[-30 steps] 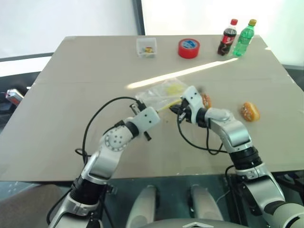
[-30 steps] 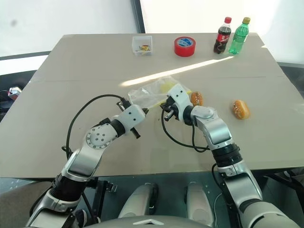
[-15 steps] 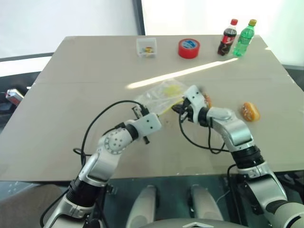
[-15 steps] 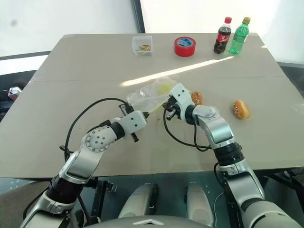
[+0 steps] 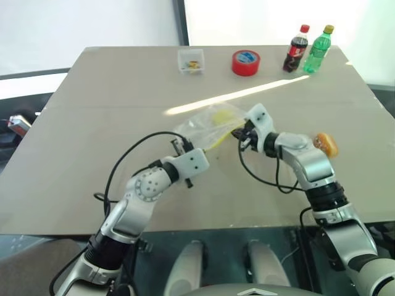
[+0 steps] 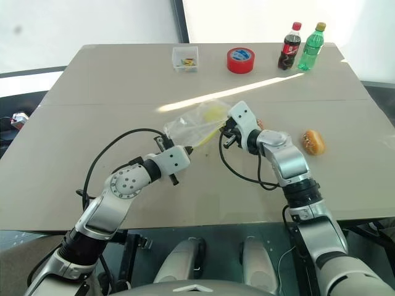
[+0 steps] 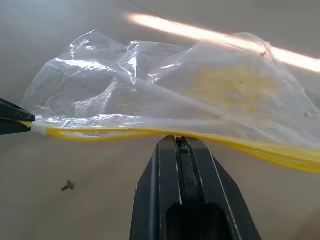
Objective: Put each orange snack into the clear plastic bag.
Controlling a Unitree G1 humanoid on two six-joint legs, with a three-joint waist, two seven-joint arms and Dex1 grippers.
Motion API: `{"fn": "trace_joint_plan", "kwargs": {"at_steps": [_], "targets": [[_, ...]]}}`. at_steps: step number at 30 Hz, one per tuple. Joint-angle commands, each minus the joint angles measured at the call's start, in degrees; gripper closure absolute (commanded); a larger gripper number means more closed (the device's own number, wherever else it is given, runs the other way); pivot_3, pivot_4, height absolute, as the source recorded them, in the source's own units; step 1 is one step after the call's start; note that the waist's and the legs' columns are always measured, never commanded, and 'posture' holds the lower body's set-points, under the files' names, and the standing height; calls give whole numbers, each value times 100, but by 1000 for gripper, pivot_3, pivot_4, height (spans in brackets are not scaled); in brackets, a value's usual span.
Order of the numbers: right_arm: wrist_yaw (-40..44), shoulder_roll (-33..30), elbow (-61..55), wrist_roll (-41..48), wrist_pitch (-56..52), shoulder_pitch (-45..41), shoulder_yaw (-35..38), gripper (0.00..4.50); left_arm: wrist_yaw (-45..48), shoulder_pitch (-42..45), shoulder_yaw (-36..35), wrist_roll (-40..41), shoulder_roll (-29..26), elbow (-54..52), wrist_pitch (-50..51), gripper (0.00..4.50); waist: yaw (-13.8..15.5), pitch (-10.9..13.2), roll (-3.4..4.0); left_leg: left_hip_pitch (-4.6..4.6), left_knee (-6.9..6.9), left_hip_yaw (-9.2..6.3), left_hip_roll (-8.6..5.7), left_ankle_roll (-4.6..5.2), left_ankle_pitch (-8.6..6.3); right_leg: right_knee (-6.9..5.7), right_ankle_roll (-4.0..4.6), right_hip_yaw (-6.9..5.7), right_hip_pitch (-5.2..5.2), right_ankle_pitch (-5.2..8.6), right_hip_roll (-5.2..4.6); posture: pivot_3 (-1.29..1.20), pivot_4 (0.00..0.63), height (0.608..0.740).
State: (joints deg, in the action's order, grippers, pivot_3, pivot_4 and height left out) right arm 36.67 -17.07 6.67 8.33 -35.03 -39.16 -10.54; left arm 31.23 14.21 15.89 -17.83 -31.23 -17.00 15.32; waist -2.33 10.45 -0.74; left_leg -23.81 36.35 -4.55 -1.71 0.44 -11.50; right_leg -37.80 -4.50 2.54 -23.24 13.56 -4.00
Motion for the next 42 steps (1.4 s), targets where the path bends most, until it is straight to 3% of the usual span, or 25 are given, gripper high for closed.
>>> {"fn": "trace_joint_plan", "kwargs": {"at_steps": [1, 30, 39, 42], "targets": [[25, -55, -273, 74, -1, -141, 140, 4449, -4, 5, -43, -40, -8, -85, -163, 4500, 1, 0, 0, 0, 0, 0, 0, 0, 0, 0, 0, 0, 0, 0, 0, 0, 150, 740], [0, -142, -598, 188, -444, -224, 163, 4449, 77, 50, -30, -128, -8, 97, -341, 4500, -2, 0, 0, 0, 0, 0, 0, 0, 0, 0, 0, 0, 0, 0, 0, 0, 150, 740], [-69, -97, -471, 112, -279, -78, 85, 4449, 68, 77, -87, -74, 90, 111, -322, 4500, 0, 0, 0, -1, 0, 0, 0, 0, 0, 0, 0, 0, 0, 0, 0, 0, 150, 740], [227, -341, -598, -95, 318, 51, -180, 4449, 42, 60, -252, 159, 291, 76, -82, 4500, 10, 0, 0, -2, 0, 0, 0, 0, 0, 2, 0, -1, 0, 0, -1, 0, 150, 740]]}}
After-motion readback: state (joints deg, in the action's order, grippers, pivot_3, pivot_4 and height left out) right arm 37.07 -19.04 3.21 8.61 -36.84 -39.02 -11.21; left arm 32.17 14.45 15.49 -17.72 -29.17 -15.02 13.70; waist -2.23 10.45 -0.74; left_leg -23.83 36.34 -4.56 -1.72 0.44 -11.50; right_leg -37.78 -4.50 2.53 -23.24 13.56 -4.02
